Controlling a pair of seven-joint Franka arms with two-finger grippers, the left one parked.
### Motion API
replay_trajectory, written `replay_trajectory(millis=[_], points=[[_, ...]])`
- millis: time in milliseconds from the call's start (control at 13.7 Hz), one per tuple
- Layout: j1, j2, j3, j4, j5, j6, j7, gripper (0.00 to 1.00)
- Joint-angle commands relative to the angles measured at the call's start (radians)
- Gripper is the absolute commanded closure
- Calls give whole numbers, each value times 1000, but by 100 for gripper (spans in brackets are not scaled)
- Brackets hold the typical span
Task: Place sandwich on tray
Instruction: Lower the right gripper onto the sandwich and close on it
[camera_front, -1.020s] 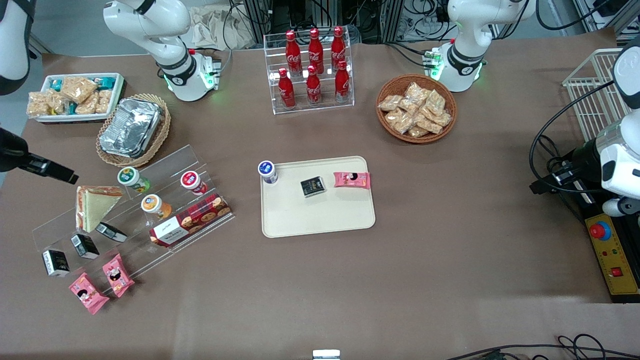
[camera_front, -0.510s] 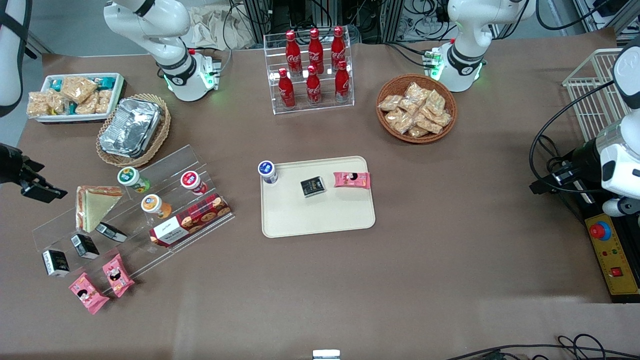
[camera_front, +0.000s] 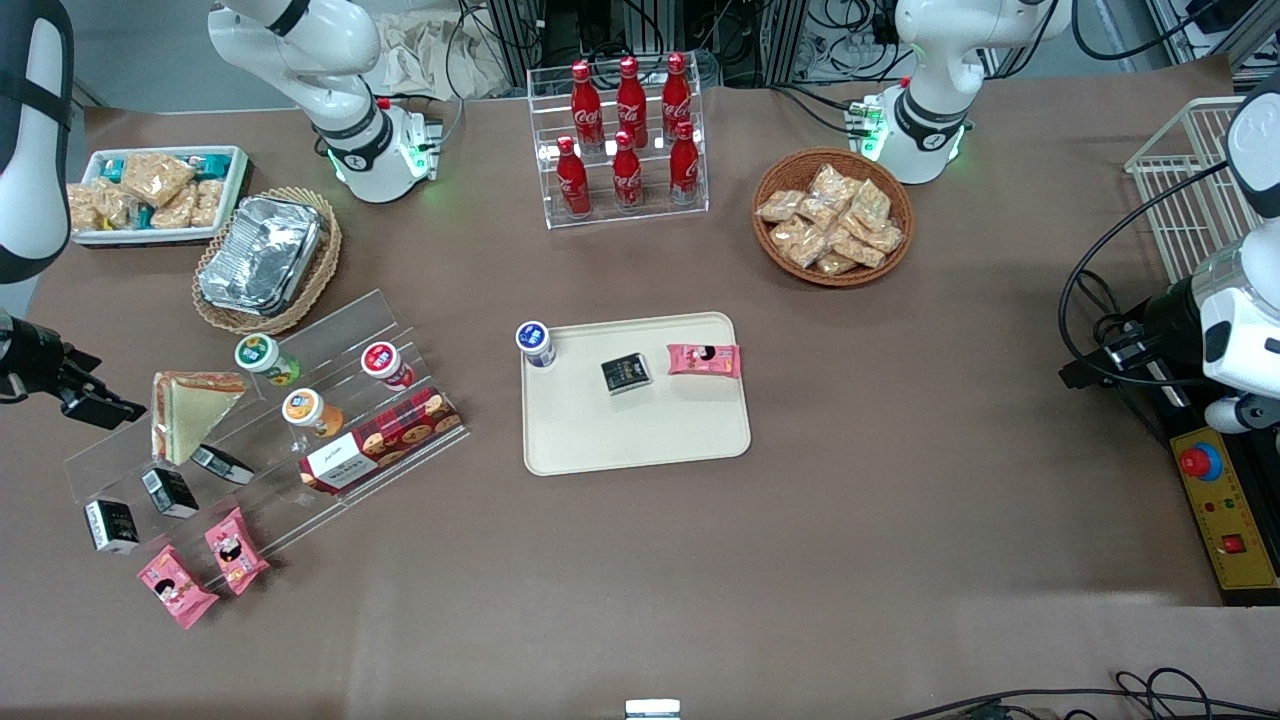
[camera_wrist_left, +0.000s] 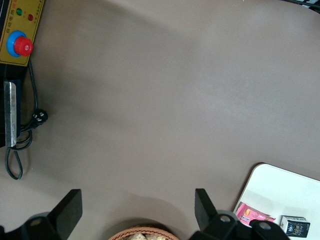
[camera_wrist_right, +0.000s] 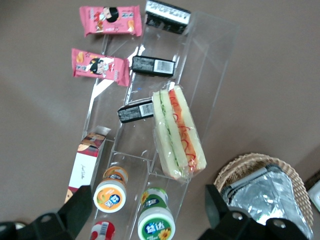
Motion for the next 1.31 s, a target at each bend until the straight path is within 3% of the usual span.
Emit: replay_trajectory(millis=[0, 510, 801, 1020, 1238], points=[[-35, -70, 2, -120, 27, 70, -96, 0], [-35, -136, 1, -317, 27, 223, -214, 0], [-46, -139, -7, -347, 29, 254, -316, 0], [-55, -130, -21, -373, 87, 296, -385, 0], [-57, -84, -21, -373, 89, 332, -388, 1]])
